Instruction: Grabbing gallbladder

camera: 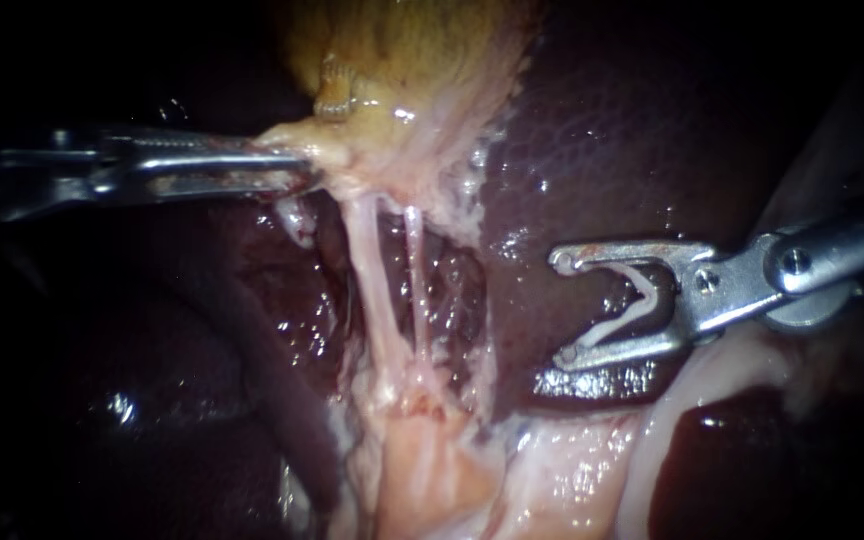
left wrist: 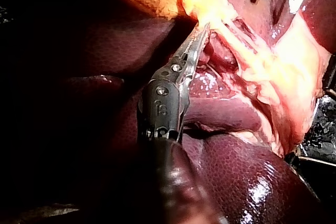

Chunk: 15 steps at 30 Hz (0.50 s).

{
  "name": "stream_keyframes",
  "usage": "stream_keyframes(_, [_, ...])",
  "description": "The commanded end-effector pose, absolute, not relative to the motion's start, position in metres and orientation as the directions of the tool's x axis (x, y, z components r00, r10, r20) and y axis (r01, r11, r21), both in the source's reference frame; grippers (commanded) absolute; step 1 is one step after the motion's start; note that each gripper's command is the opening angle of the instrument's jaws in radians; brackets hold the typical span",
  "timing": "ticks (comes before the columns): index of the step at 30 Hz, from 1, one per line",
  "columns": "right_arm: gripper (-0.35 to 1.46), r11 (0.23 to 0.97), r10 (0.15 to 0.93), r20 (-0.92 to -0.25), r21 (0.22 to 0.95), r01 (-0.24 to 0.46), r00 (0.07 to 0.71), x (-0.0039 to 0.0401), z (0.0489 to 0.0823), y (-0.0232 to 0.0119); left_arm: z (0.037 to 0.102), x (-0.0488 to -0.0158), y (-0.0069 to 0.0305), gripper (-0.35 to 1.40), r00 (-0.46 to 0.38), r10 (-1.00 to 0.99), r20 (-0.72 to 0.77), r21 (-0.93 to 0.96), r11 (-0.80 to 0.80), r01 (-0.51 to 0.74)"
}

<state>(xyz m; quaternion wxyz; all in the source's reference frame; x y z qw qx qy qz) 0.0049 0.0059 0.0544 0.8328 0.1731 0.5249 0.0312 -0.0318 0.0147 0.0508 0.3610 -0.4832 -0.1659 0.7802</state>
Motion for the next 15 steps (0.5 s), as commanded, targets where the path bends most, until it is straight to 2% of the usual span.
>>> stream_keyframes(1, [0.5, 0.938, 0.234, -0.863, 0.321, 0.13, 0.447, 0.0049, 0.0545, 0.0059, 0.0505, -0.0315, 0.0149, -0.35, -0.267, 0.724, -0.636, -0.608, -0.683, -0.405])
stream_keyframes(15, [0.5, 0.938, 0.234, -0.863, 0.321, 0.13, 0.447, 0.0049, 0.0545, 0.0059, 0.0506, -0.0316, 0.0146, -0.35, -0.265, 0.726, -0.634, -0.603, -0.679, -0.418])
